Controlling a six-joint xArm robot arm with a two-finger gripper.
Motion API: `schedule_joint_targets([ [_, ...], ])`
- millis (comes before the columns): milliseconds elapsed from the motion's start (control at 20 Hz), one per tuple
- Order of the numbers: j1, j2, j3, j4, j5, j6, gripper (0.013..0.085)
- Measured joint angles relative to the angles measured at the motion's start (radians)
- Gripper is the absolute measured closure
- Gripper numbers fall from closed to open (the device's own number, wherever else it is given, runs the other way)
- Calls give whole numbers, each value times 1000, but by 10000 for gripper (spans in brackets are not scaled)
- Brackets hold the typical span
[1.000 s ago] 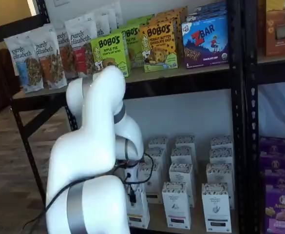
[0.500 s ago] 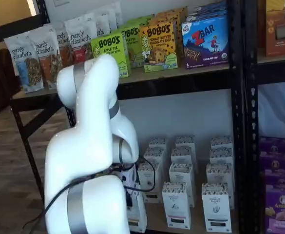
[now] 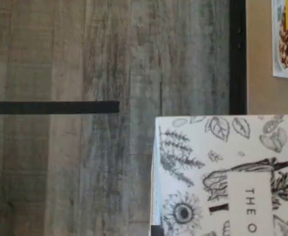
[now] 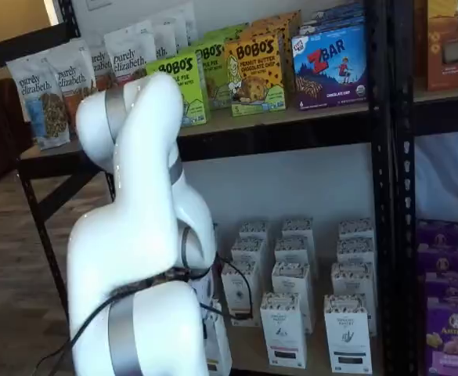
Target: Pick up the white box with a yellow strip in the middle, on the bottom shelf, the fourth box from the left
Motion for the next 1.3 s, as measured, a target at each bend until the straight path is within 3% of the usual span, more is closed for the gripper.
schedule_joint_targets([
  [100, 5, -32, 31, 19, 8, -13, 530],
  [250, 5, -88, 77, 2, 30, 6, 530],
  [400, 5, -151, 137, -59, 16, 64, 530],
  [600, 3, -238, 202, -100, 28, 104, 530],
  [800, -8, -319, 228, -119, 113, 119, 530],
  [1100, -21, -446, 288, -172, 127, 161, 530],
  [1300, -44, -552, 306, -215, 199, 187, 530],
])
